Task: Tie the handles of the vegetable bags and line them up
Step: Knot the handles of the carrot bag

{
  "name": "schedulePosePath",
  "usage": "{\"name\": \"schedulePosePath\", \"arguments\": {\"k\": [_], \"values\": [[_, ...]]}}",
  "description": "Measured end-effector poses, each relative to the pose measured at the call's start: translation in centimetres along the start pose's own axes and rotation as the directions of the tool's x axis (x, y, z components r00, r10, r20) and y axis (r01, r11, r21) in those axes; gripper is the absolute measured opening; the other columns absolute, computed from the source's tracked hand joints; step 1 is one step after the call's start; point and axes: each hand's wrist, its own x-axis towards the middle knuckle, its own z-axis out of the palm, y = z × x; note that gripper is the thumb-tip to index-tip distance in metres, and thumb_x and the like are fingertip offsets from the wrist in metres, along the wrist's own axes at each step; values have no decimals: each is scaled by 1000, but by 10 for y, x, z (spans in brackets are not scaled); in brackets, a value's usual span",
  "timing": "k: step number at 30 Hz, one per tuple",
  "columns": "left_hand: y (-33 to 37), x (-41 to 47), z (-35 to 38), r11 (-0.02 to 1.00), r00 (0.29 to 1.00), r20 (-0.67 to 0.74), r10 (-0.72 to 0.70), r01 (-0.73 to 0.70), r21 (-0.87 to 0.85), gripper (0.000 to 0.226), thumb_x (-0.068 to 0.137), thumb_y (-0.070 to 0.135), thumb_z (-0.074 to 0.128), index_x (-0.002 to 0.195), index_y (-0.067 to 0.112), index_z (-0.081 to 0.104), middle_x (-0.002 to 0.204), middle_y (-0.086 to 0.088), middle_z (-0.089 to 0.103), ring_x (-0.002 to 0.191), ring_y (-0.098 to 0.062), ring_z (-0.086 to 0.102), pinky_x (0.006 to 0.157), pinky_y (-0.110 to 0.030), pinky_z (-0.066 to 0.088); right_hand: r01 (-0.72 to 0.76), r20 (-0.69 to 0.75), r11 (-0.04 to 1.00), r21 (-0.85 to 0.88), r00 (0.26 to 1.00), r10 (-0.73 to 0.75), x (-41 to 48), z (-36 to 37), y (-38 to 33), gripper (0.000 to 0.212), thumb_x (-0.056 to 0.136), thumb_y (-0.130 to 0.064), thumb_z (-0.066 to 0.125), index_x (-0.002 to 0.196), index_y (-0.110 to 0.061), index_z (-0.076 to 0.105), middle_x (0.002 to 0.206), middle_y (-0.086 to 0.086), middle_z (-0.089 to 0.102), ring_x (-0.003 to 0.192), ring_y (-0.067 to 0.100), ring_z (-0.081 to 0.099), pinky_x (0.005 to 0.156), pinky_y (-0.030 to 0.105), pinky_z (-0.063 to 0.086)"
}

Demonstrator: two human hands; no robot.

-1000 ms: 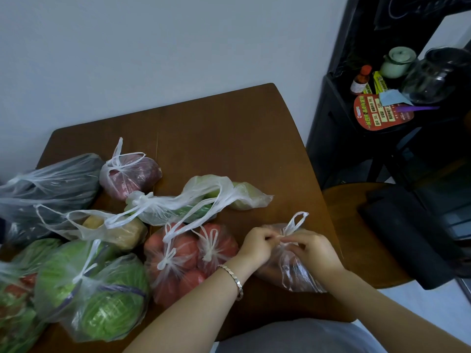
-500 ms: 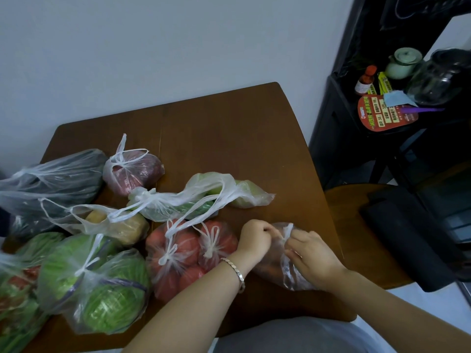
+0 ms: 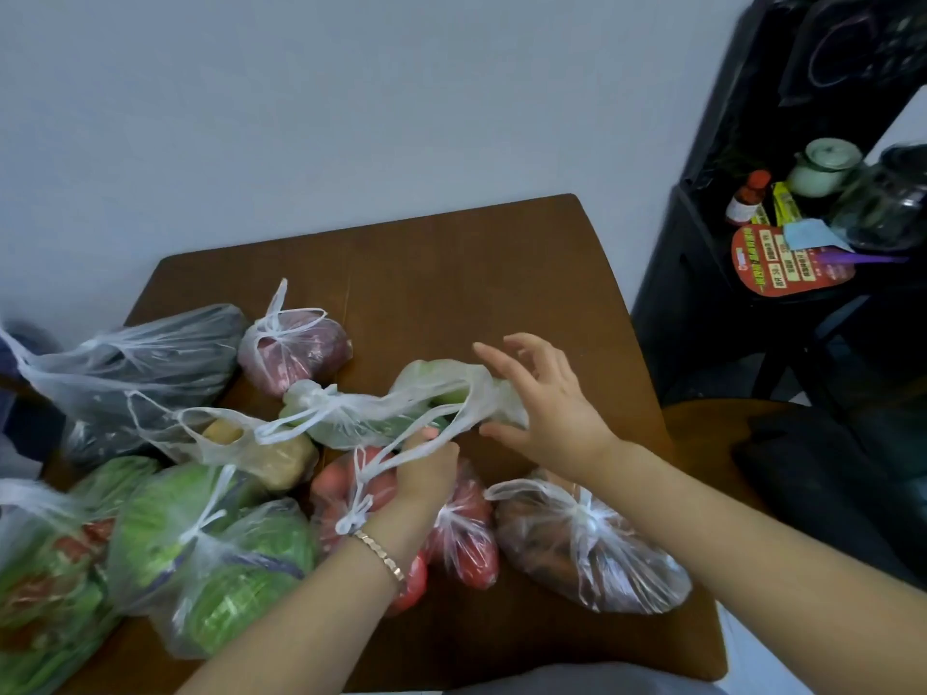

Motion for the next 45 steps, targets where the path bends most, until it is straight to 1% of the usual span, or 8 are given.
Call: {"name": "schedulePosePath", "arguments": {"k": [4, 8, 14, 20, 29, 33, 38, 45], "values": [[13, 12, -25, 928, 999, -29, 32, -40, -370, 12, 90, 24, 55, 79, 20, 53, 81, -1, 54, 76, -15, 56, 83, -38, 50, 145, 53, 989, 5, 988, -145, 28, 14, -11, 23, 87, -16, 55, 109, -14, 61, 142, 10, 36, 133, 28, 28, 110, 44, 27], [32, 25, -44, 920, 941, -154, 302, -330, -213, 99, 59, 64, 73, 135, 13, 37, 137, -7, 44, 124, -21, 47, 110, -40, 36, -42, 25, 853, 521, 999, 34, 23, 0, -8, 20, 94, -22, 42, 88, -24, 61, 91, -11, 56, 87, -5, 50, 80, 12, 38], [75, 1, -32, 724, 719, 81, 690, -686, -71, 33, 99, 21, 33, 113, 6, 59, 130, -2, 52, 124, -12, 46, 102, -7, 32, -217, 31, 485, 847, 931, 363, 6, -23, 12, 46, 98, -20, 33, 64, -9, 62, 77, 6, 68, 83, 9, 65, 90, 19, 41], [79, -6, 5, 801, 868, 115, 483, -385, -458, 37, 97, 31, 36, 63, 24, 50, 69, -14, 69, 86, -35, 60, 90, -44, 44, -158, 199, -122, 980, 748, 633, 1, -48, 35, 43, 100, -32, 26, 60, -18, 34, 37, -6, 28, 34, 7, 28, 46, 20, 41], [82, -24, 33, 671, 820, 387, 421, 5, -741, 35, 100, 24, 28, 80, 8, 53, 74, -11, 71, 81, -22, 68, 86, -33, 49, -479, 543, -302, 824, 513, 665, -2, -28, 44, 37, 99, -35, 26, 72, -14, 40, 38, -7, 31, 28, 4, 23, 26, 14, 18], [80, -29, 31, 694, 820, 409, 400, 20, -719, 35, 91, 7, 30, 57, 16, 34, 42, 5, 34, 40, -12, 37, 64, -29, 47, -506, 599, -360, 784, 464, 652, -1, -19, 44, 36, 100, -18, 25, 69, -10, 42, 33, -6, 31, 24, 3, 23, 23, 13, 17], [75, -31, 39, 822, 886, 396, 244, 28, -569, 38, 98, 20, 25, 78, 10, 56, 39, 9, 30, 34, -7, 24, 41, -19, 29, -609, 467, -117, 785, 456, 757, -8, -4, 38, 31, 96, -17, 41, 71, -7, 56, 50, 2, 40, 40, 10, 34, 36, 18, 29], [59, -35, 51, 974, 943, 306, 132, -67, -215, 36, 90, 36, 54, 74, 6, 67, 81, -14, 70, 81, -26, 69, 75, -34, 55, -461, 178, 601, 653, 865, 470, -21, -2, 12, 30, 94, -4, 41, 86, -15, 67, 70, -4, 58, 67, 14, 54, 60, 13, 43]]}}
